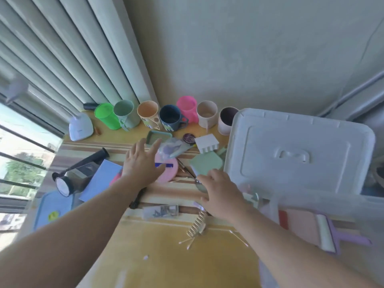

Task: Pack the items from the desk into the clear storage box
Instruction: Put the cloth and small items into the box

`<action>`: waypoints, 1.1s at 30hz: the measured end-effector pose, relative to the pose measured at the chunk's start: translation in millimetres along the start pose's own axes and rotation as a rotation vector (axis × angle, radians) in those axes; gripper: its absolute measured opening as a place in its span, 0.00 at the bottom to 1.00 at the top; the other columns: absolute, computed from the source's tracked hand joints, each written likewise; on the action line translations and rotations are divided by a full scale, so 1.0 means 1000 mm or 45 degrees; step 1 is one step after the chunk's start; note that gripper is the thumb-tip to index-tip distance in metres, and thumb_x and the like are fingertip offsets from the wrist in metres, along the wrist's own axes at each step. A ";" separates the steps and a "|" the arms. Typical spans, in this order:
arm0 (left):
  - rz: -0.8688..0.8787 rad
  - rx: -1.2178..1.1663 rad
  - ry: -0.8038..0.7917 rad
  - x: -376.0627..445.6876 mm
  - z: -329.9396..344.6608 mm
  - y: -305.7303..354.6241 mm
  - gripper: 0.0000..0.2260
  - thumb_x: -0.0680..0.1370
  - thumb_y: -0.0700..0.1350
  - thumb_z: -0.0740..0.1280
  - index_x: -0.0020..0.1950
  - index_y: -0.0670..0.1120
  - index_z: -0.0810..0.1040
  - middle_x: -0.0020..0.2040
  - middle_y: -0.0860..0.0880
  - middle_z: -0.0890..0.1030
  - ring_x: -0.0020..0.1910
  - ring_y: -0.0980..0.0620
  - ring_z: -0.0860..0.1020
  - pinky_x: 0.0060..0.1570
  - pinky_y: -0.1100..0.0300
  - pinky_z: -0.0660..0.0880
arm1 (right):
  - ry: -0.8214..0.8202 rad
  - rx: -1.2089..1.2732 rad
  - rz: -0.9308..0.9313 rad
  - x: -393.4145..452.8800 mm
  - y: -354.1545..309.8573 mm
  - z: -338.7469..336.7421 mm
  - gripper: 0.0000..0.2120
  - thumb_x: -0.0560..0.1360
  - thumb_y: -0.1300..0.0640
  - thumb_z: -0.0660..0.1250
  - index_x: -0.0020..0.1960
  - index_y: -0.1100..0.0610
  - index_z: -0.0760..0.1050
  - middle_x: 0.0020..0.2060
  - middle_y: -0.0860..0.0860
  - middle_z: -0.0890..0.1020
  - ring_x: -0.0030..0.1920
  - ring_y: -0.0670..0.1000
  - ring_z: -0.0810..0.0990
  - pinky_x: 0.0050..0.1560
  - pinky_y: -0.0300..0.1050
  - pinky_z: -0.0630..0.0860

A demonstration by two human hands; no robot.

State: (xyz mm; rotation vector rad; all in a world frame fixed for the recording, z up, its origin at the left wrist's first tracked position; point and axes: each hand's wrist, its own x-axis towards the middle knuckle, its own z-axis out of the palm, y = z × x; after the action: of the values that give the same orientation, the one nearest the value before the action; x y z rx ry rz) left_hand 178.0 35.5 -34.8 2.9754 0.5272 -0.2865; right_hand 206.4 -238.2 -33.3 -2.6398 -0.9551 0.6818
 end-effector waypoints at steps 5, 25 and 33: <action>0.091 -0.046 -0.185 0.048 0.026 0.012 0.32 0.76 0.65 0.64 0.77 0.68 0.54 0.69 0.43 0.71 0.67 0.37 0.71 0.65 0.42 0.70 | -0.044 0.012 0.124 0.023 -0.006 0.030 0.27 0.78 0.48 0.66 0.75 0.45 0.63 0.63 0.48 0.69 0.65 0.54 0.67 0.58 0.52 0.76; -0.103 -0.689 0.528 -0.088 -0.006 -0.114 0.16 0.73 0.41 0.79 0.58 0.56 0.86 0.56 0.55 0.81 0.51 0.51 0.80 0.46 0.54 0.77 | 0.228 0.014 -0.022 0.148 -0.107 0.030 0.13 0.80 0.46 0.61 0.61 0.48 0.75 0.57 0.50 0.74 0.59 0.58 0.71 0.48 0.53 0.77; -0.125 -0.719 0.488 -0.136 0.006 -0.109 0.18 0.71 0.41 0.81 0.56 0.58 0.86 0.55 0.59 0.80 0.51 0.54 0.80 0.47 0.58 0.76 | -0.172 0.001 0.235 0.152 -0.109 0.007 0.07 0.73 0.46 0.68 0.47 0.48 0.78 0.47 0.51 0.82 0.49 0.61 0.82 0.50 0.54 0.83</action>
State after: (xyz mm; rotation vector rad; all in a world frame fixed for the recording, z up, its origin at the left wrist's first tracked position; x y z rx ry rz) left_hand 13.6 91.5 -20.7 2.4512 0.6595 0.3763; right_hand 247.6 -55.9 -49.4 -2.7337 -0.7495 0.9119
